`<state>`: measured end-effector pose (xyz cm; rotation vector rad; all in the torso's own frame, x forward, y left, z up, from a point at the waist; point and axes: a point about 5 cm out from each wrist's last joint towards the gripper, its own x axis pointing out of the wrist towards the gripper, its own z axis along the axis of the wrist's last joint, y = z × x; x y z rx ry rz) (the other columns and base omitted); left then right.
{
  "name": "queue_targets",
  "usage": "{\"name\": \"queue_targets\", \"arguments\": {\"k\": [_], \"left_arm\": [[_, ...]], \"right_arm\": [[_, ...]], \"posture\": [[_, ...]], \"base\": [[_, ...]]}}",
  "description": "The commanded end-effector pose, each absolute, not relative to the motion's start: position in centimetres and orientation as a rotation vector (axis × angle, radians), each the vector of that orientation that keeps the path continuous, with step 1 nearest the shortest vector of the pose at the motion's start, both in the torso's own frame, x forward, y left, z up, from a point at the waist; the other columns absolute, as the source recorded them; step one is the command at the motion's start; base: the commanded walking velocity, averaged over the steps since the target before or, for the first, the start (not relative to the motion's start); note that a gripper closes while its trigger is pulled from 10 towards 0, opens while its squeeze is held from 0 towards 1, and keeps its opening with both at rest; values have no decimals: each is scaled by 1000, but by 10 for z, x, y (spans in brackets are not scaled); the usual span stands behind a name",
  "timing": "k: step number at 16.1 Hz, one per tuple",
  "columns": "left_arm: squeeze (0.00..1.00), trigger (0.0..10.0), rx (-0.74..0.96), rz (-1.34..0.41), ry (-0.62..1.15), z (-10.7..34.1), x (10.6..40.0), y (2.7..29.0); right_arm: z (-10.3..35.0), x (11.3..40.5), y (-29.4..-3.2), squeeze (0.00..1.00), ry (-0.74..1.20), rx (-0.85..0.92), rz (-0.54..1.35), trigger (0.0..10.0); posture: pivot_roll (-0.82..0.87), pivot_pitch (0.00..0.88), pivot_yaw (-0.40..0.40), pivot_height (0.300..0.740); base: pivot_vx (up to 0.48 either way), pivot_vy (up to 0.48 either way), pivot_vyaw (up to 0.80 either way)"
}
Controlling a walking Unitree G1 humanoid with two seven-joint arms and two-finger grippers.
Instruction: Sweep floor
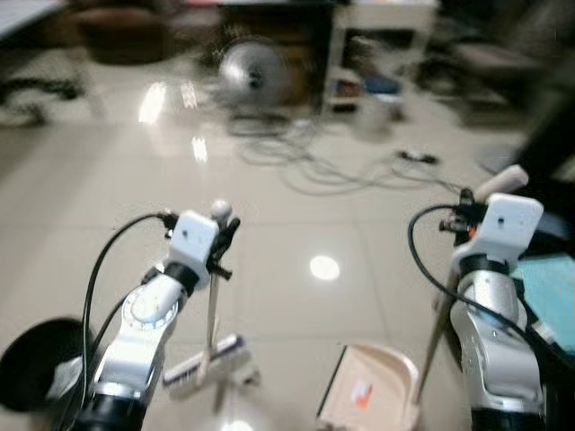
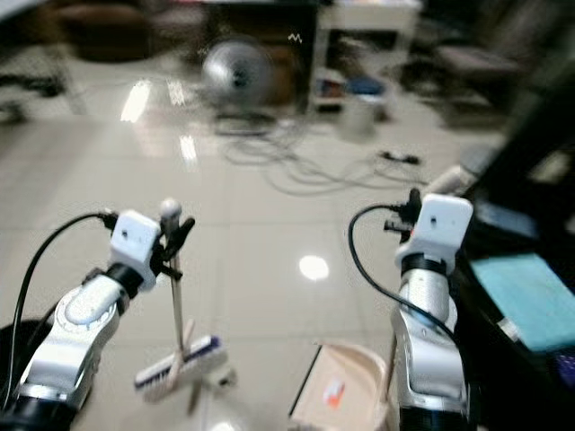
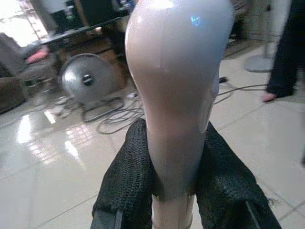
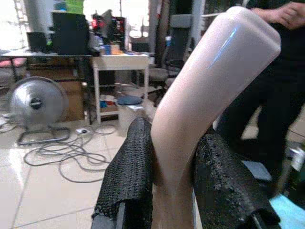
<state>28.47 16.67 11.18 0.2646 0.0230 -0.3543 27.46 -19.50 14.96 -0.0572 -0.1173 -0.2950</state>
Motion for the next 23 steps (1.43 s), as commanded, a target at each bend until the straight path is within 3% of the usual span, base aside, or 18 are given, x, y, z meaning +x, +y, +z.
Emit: {"name": "queue_targets", "arguments": {"k": [1, 6, 13, 18, 23], "left_arm": [[0, 10000, 280, -334, -8, 121, 289, 169], [0, 10000, 280, -326, -9, 121, 288, 170], [0, 10000, 288, -344, -5, 122, 290, 171], [0, 10000, 341, -419, -53, 128, 292, 161], [0, 10000, 274, -384, -68, 131, 301, 154]], "right_arm": [[156, 276, -191, 0, -134, -41, -267, 10000], [153, 277, -180, 0, -119, -51, -177, 10000], [150, 275, -180, 0, -106, -29, -193, 10000], [149, 272, -182, 0, -108, -17, -224, 10000], [154, 273, -182, 0, -134, -22, -220, 10000]], "posture": [[8, 0, 5, 740], [15, 0, 5, 740], [12, 0, 21, 740], [0, 0, 42, 740], [-7, 0, 43, 740]], "base": [[0, 0, -800], [0, 292, -154], [0, 384, 0], [0, -384, 0], [0, 0, 0]]}}
